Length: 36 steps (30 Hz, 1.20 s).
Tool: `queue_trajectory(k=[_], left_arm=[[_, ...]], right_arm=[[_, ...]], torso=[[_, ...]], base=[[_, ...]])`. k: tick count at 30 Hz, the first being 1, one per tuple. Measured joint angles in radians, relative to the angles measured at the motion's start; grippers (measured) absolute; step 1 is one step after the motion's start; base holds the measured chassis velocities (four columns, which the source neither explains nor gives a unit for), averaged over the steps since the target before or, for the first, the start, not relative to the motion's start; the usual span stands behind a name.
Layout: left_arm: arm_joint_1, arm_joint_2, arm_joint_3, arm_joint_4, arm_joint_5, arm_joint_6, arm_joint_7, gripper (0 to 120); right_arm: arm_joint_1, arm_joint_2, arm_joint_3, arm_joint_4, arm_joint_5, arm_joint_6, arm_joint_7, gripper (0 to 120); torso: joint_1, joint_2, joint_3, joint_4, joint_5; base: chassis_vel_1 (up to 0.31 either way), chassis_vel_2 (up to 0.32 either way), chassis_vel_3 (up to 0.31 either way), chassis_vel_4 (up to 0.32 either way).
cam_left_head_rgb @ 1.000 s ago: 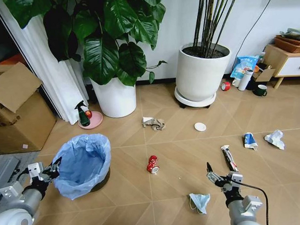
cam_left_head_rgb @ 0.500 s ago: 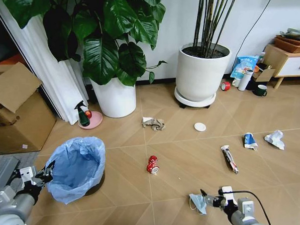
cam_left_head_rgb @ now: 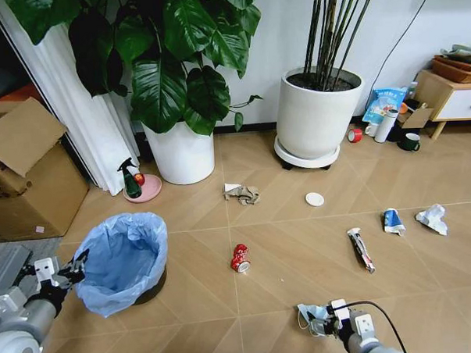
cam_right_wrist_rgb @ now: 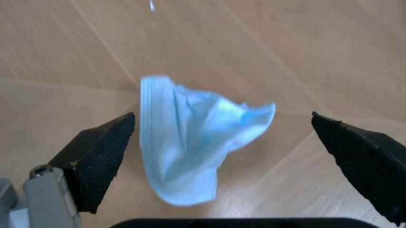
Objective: Pick up the trash bin and place the garbage on the floor into it.
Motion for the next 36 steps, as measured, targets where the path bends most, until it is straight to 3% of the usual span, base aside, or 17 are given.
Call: queue_trajectory(k=[6,9,11,19,22,23,25,27,29,31,36], left_arm=[[-0.01,0.002,0.007,0.006,-0.001,0.001,-0.001,0],[-0.017,0.001,0.013,0.008,-0.001,0.002,-0.004,0],[-0.019,0.0,0.015,0.01,-0.001,0.002,-0.004,0],[-0.032,-0.001,0.024,0.019,-0.001,0.002,-0.005,0],[-0.033,-0.001,0.025,0.019,-0.001,0.002,-0.005,0],[-0.033,-0.001,0.026,0.02,-0.003,0.002,-0.005,0],[-0.034,-0.001,0.026,0.02,-0.003,0.002,-0.004,0],[-0.034,0.001,0.026,0.02,-0.006,0.002,-0.002,0],[-0.034,0.001,0.026,0.02,-0.007,0.002,0.0,0],[-0.034,0.001,0.027,0.02,-0.01,0.001,0.004,0],[-0.035,0.016,0.042,0.025,-0.013,-0.002,0.012,0]], right_arm=[[0.02,0.004,-0.035,-0.019,0.016,-0.018,0.0,94],[0.036,0.018,-0.053,-0.051,0.023,-0.033,0.002,79],[0.039,0.022,-0.057,-0.061,0.023,-0.035,0.002,75],[0.056,0.044,-0.068,-0.097,0.016,-0.042,0.007,42],[0.059,0.049,-0.071,-0.106,0.013,-0.043,0.008,37],[0.063,0.054,-0.074,-0.113,0.011,-0.045,0.01,29],[0.064,0.056,-0.075,-0.117,0.011,-0.046,0.011,26],[0.067,0.062,-0.077,-0.132,0.006,-0.047,0.012,12],[0.068,0.064,-0.076,-0.134,0.004,-0.047,0.012,11],[0.063,0.07,-0.064,-0.136,0.0,-0.047,0.016,0],[0.023,0.081,0.003,-0.077,-0.022,-0.042,0.025,0]], torso=[[0.0,0.0,0.0,-0.0001,0.0],[0.0,0.0,0.0,0.0,0.0001],[0.0,0.0,0.0,0.0,0.0],[0.0,0.0,0.0,0.0,0.0001],[0.0,0.0,0.0,0.0,0.0001],[0.0,0.0,0.0,0.0,0.0001],[0.0,0.0,0.0,0.0,0.0001],[0.0,0.0,0.0,0.0,0.0001],[0.0,0.0,0.0,0.0,0.0001],[0.0,0.0,0.0,0.0,0.0002],[0.0,0.0,0.0,0.0001,0.0003]], base=[[0.0,0.0,0.0,0.0],[0.0,0.0,0.0,0.0],[0.0,0.0,0.0,0.0],[0.0,0.0,0.0,0.0],[0.0,0.0,0.0,0.0],[0.0,0.0,0.0,0.0],[0.0,0.0,0.0,0.0],[0.0,0.0,0.0,0.0],[0.0,0.0,0.0,0.0],[0.0,0.0,0.0,0.0],[0.0,0.0,0.0,0.0]])
